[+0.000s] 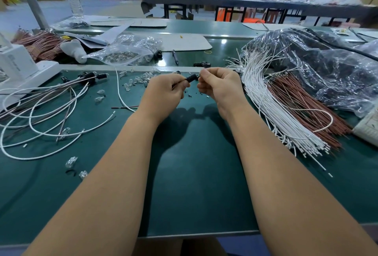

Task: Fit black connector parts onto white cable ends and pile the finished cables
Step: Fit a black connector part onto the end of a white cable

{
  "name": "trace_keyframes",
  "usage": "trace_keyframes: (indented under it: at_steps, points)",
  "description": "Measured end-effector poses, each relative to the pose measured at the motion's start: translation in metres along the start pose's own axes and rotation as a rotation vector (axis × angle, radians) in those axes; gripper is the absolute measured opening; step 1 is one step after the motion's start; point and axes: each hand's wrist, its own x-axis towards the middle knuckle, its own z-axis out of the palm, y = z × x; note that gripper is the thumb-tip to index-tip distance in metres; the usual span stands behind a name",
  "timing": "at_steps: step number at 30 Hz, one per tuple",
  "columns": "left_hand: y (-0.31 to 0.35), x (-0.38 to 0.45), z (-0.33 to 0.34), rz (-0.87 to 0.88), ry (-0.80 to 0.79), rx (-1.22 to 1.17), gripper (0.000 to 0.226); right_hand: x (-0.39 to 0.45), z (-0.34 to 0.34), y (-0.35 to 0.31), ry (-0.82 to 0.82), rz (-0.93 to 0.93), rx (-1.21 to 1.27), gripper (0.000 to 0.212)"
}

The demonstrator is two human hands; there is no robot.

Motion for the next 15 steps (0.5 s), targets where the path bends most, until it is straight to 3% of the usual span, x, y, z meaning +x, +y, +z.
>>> trace_keyframes:
  at_steps: [7, 15]
  points:
    - [0.0019, 0.0000, 0.0010, 0.000, -0.008, 0.033, 0.019, 0.0008, 0.0026, 0.0018, 0.060, -0.066, -0.181, 0.016]
    - [0.0041, 0.0017, 0.0016, -0.126, -0.004, -0.118, 0.025, -0.0011, 0.0033, -0.0023, 0.036, -0.076, -0.126, 0.020]
